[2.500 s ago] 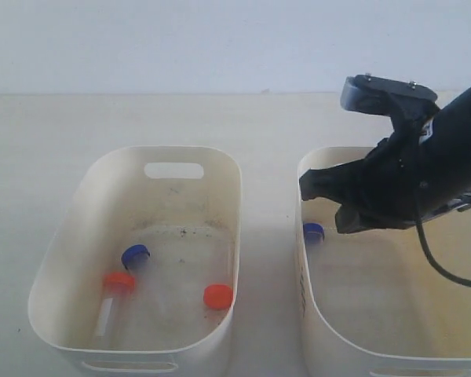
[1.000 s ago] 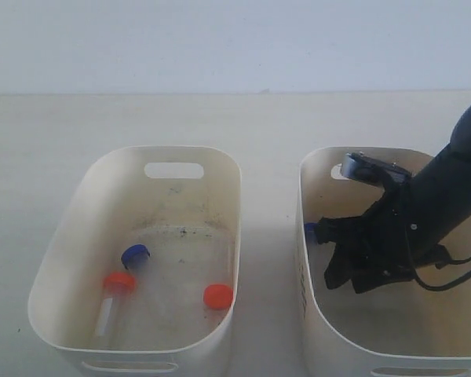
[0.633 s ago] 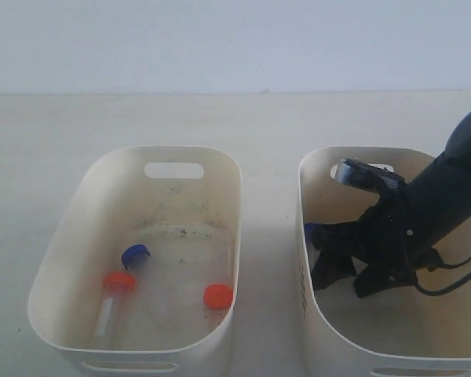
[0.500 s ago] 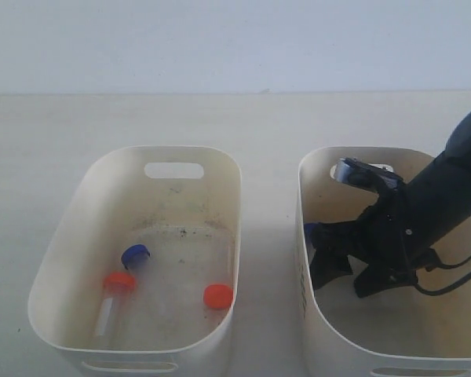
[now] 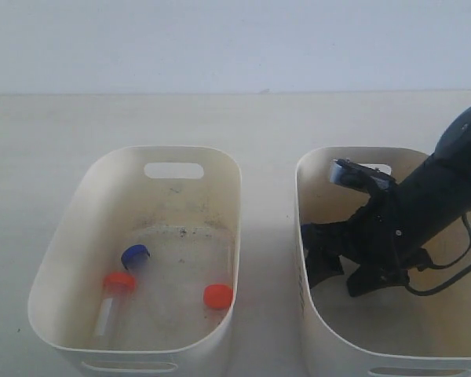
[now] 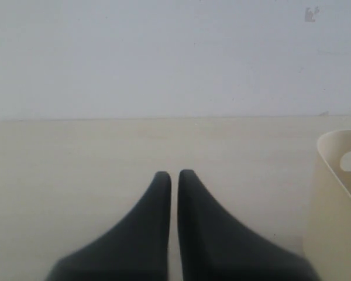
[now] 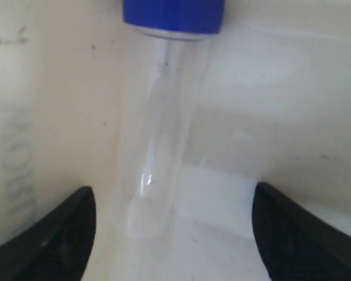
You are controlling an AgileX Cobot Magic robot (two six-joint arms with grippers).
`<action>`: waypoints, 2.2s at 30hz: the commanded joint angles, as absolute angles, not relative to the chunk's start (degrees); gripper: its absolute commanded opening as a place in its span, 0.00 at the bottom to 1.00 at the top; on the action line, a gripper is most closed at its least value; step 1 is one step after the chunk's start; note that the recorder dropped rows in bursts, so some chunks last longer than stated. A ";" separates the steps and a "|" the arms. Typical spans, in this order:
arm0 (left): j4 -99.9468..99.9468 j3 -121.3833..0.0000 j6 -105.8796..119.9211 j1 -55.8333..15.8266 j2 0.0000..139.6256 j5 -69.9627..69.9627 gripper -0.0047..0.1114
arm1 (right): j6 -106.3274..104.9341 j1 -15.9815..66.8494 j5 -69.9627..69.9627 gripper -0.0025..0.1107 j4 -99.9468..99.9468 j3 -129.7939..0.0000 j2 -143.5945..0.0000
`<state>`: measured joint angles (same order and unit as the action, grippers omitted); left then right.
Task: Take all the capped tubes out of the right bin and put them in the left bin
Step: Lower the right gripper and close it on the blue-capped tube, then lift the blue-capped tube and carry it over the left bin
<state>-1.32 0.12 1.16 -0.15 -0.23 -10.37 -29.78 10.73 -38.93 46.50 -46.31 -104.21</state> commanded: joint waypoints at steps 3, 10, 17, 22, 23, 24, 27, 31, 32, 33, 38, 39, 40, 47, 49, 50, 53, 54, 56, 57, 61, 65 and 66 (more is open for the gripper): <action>-1.51 0.00 0.92 -0.56 0.00 -9.98 0.08 | -26.78 14.17 -30.96 0.58 45.55 -45.62 -107.39; -1.51 0.00 0.92 -0.56 0.00 -9.98 0.08 | -25.63 14.17 -30.38 0.30 45.55 -45.62 -107.39; -1.51 0.00 0.92 -0.56 0.00 -9.98 0.08 | -25.38 14.17 -30.38 0.02 44.39 -45.62 -107.39; -1.51 0.00 0.92 -0.56 0.00 -9.98 0.08 | -24.25 14.17 -31.30 0.02 44.28 -45.62 -106.22; -1.51 0.00 0.92 -0.56 0.00 -9.98 0.08 | -24.13 14.17 -31.30 0.02 44.28 -45.62 -105.83; -1.51 0.00 0.92 -0.56 0.00 -9.98 0.08 | -24.13 14.17 -31.30 0.02 44.19 -45.62 -105.17; -1.51 0.00 0.92 -0.56 0.00 -9.98 0.08 | -23.77 14.17 -31.43 0.02 43.91 -45.62 -103.30; -1.51 0.00 0.92 -0.56 0.00 -9.98 0.08 | -18.44 14.17 -31.83 0.02 37.96 -45.62 -99.80; -1.51 0.00 0.92 -0.56 0.00 -9.98 0.08 | -17.61 14.17 -32.21 0.02 36.82 -45.62 -99.07; -1.51 0.00 0.92 -0.56 0.00 -9.98 0.08 | -16.23 14.17 -32.49 0.02 35.01 -45.62 -97.52; -1.51 0.00 0.92 -0.56 0.00 -9.98 0.08 | -15.11 14.17 -33.35 0.02 33.74 -45.62 -92.65; -1.51 0.00 0.92 -0.56 0.00 -9.98 0.08 | -14.97 14.17 -33.62 0.02 33.51 -45.62 -91.69; -1.51 0.00 0.92 -0.56 0.00 -9.98 0.08 | -14.33 14.17 -34.20 0.02 32.73 -45.62 -89.65; -1.51 0.00 0.92 -0.56 0.00 -9.98 0.08 | -9.95 14.28 -36.19 0.02 30.41 -45.62 -75.21; -1.51 0.00 0.92 -0.56 0.00 -9.98 0.08 | -9.95 14.58 -37.01 0.02 32.90 -46.46 -70.30; -1.51 0.00 0.92 -0.56 0.00 -9.98 0.08 | -9.95 15.10 -37.01 0.02 33.93 -46.76 -69.15; -1.51 0.00 0.92 -0.56 0.00 -9.98 0.08 | -10.41 18.49 -37.01 0.02 37.00 -48.56 -66.29; -1.51 0.00 0.92 -0.56 0.00 -9.98 0.08 | -10.41 20.08 -36.66 0.02 38.18 -49.32 -65.80; -1.51 0.00 0.92 -0.56 0.00 -9.98 0.08 | -10.41 23.31 -35.28 0.02 40.94 -50.30 -65.98; -1.51 0.00 0.92 -0.56 0.00 -9.98 0.08 | -10.41 25.28 -34.00 0.02 42.48 -50.70 -66.47; -1.51 0.00 0.92 -0.56 0.00 -9.98 0.08 | -10.85 32.78 -27.25 0.02 44.66 -50.91 -69.65; -1.51 0.00 0.92 -0.56 0.00 -9.98 0.08 | -10.63 39.46 -21.87 0.02 44.66 -50.91 -75.70; -1.51 0.00 0.92 -0.56 0.00 -9.98 0.08 | -10.63 41.14 -19.85 0.02 44.66 -50.91 -77.41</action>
<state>-1.32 0.12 1.16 -0.15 -0.23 -10.37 -10.24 37.87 -24.33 44.32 -50.61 -73.90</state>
